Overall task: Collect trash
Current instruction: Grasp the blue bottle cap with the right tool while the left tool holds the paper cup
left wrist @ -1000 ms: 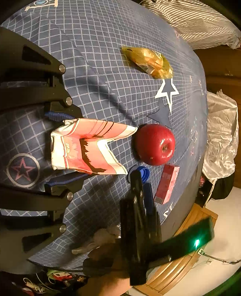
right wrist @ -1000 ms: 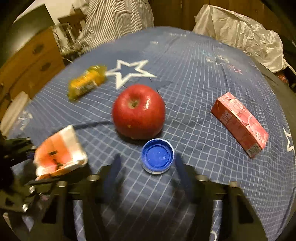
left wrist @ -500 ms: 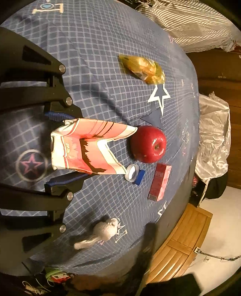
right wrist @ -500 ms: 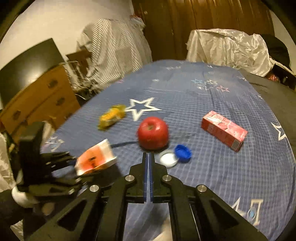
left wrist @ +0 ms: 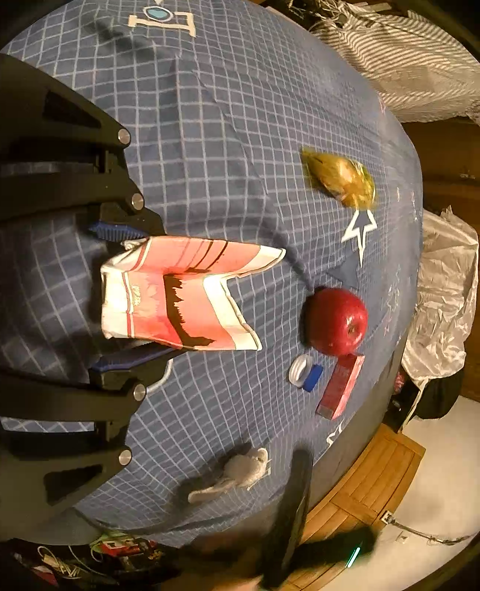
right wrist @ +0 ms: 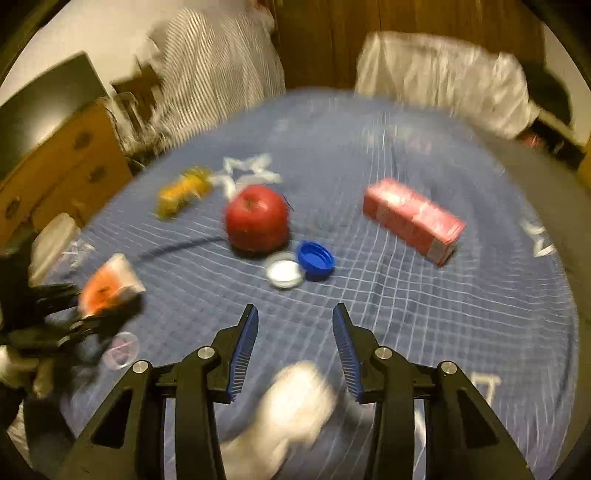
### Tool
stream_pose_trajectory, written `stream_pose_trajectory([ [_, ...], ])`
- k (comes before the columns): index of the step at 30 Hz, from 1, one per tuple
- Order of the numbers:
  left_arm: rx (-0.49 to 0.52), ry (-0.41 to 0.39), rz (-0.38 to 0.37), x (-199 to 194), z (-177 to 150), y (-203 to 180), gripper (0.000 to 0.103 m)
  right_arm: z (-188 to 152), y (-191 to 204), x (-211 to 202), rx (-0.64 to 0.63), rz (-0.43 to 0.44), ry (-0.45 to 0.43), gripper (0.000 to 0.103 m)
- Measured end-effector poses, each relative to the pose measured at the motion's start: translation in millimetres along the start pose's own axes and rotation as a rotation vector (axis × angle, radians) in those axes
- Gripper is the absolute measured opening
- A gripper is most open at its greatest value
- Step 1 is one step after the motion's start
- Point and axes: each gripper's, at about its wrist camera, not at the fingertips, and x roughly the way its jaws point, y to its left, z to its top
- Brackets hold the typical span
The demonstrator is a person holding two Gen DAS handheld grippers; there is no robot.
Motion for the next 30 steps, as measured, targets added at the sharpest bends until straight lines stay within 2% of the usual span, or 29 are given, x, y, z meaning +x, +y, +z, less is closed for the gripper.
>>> stream_pose_trajectory([
  [1, 0.007, 0.005, -0.004, 2, 1, -3, 0.046, 6, -9, 17, 0.029, 0.020, 0.047, 0.044],
  [3, 0.017, 0.016, -0.001, 8, 3, -6, 0.046, 17, -16, 42, 0.039, 0.020, 0.082, 0.044],
  [7, 0.038, 0.029, 0.005, 18, 6, -10, 0.046, 29, 5, 73, -0.087, -0.058, 0.090, 0.043],
  [10, 0.044, 0.031, 0.001, 21, 10, -10, 0.046, 31, 20, 74, -0.137, -0.069, 0.079, 0.043],
  [15, 0.036, 0.028, -0.011, 22, 11, -8, 0.046, 23, 42, 63, -0.197, -0.004, 0.106, 0.043],
  [18, 0.038, 0.030, -0.009, 23, 11, -7, 0.046, 18, 45, 49, -0.253, -0.099, 0.083, 0.043],
  [21, 0.036, 0.032, -0.012, 23, 11, -6, 0.046, 25, 28, 39, -0.175, -0.101, 0.037, 0.044],
  [25, 0.035, 0.031, -0.014, 24, 12, -6, 0.047, 33, 8, 30, -0.111, -0.154, -0.017, 0.044],
  [26, 0.035, 0.031, -0.015, 24, 12, -6, 0.047, 36, 8, 29, -0.108, -0.135, -0.031, 0.044],
  [30, 0.038, 0.031, -0.007, 27, 12, -8, 0.047, 56, 7, 54, -0.118, -0.137, -0.008, 0.044],
])
